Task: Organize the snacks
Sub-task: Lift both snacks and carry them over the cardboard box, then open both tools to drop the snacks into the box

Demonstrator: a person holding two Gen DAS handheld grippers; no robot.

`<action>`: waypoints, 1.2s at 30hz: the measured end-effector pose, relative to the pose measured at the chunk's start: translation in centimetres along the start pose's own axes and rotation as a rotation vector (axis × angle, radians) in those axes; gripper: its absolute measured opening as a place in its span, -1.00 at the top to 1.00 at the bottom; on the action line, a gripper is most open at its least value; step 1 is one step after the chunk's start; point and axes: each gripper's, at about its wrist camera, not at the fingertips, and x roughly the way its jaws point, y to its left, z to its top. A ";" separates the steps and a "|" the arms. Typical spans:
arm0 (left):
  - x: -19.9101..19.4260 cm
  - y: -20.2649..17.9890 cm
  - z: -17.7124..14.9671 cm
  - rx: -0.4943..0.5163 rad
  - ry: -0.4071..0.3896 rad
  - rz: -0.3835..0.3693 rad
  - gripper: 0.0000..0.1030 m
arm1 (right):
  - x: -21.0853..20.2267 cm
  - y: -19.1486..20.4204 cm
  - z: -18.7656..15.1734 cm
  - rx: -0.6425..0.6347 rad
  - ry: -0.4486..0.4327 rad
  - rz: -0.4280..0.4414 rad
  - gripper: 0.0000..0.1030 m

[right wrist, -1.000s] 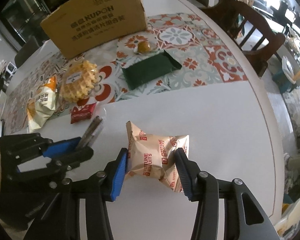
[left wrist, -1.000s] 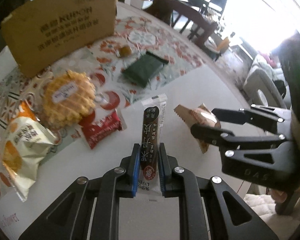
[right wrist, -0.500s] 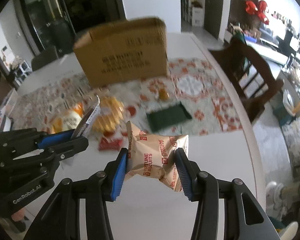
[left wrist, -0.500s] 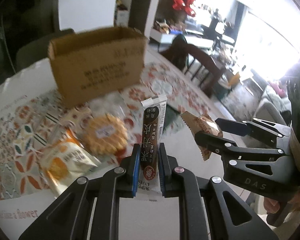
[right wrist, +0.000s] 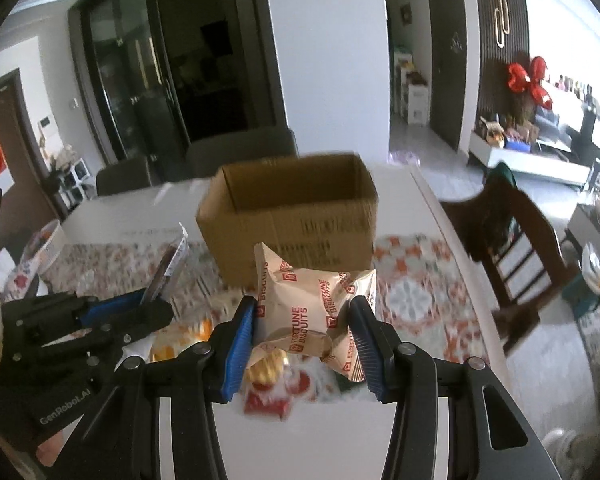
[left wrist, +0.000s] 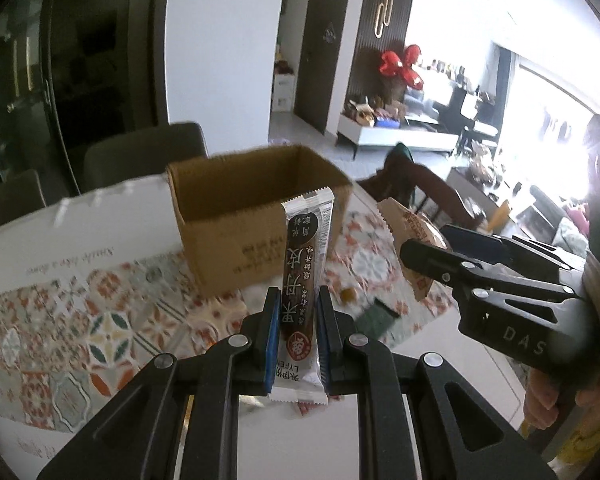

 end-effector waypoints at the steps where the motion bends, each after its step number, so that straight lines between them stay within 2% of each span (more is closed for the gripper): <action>1: -0.1 0.3 0.4 0.000 -0.012 0.006 0.66 | 0.1 0.1 0.5 0.001 -0.010 0.003 0.05; 8: 0.9 1.8 3.9 -0.009 -0.048 0.025 0.66 | 1.6 0.1 4.7 -0.006 -0.070 0.030 0.05; 15: 2.9 3.0 7.3 -0.012 -0.064 0.063 0.66 | 4.9 -0.5 8.2 0.004 -0.061 0.050 0.05; 24: 7.0 4.7 9.8 -0.046 -0.010 0.093 0.66 | 9.7 -1.3 11.6 -0.027 -0.015 0.034 0.05; 36: 12.7 7.0 11.6 -0.109 0.088 0.109 0.66 | 15.1 -1.9 12.9 -0.044 0.055 0.020 0.05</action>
